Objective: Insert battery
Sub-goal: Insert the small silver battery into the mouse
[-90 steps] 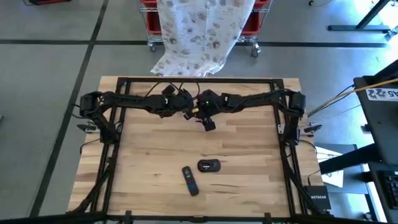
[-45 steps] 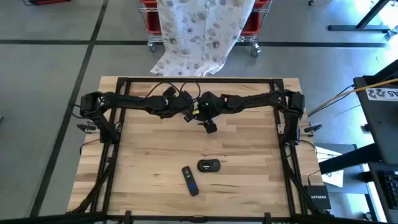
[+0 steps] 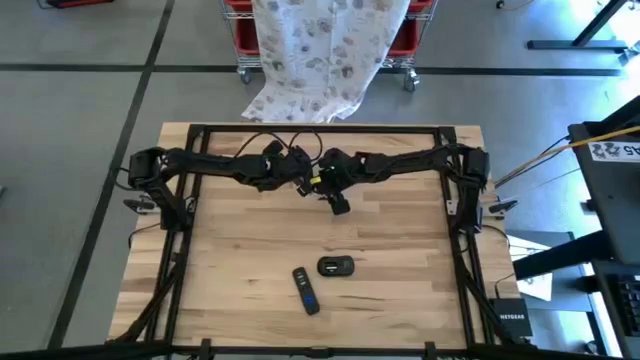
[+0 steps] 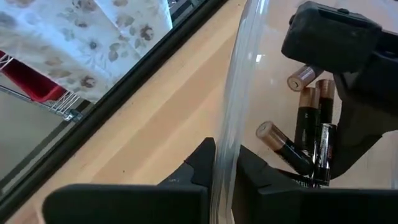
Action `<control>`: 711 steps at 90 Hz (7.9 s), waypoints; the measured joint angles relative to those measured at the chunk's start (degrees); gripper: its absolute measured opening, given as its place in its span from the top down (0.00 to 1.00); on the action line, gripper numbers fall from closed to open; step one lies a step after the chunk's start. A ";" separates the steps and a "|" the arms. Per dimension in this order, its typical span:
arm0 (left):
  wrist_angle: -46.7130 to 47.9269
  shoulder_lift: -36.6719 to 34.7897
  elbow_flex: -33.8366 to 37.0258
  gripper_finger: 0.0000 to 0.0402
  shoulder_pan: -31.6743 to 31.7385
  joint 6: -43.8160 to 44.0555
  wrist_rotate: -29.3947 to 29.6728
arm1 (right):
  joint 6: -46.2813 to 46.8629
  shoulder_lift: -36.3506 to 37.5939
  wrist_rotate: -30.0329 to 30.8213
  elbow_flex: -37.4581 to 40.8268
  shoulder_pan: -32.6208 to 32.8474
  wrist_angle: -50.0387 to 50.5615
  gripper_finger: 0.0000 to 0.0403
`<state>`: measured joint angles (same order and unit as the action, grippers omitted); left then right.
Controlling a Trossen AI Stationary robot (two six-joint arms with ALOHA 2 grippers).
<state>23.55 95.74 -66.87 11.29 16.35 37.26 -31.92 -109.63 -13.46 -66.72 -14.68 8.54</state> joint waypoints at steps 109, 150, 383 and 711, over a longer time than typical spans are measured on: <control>3.72 0.23 -0.20 0.98 2.93 6.84 0.02 | 4.48 1.78 -0.37 -0.43 0.43 -9.13 0.49; 4.04 0.46 -0.15 0.98 4.90 8.05 -2.74 | 4.80 2.11 2.13 -0.06 0.21 -7.92 0.49; 3.09 0.09 -1.39 0.98 -0.53 -2.02 4.40 | 8.91 3.81 -2.56 0.07 -0.28 -2.59 0.41; 19.23 -9.24 -1.05 0.57 5.43 11.75 -24.26 | 15.26 29.05 -24.14 24.32 23.13 25.40 0.72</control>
<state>42.78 86.51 -67.92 16.72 28.11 12.99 -16.66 -80.58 -37.60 -42.40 8.45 33.94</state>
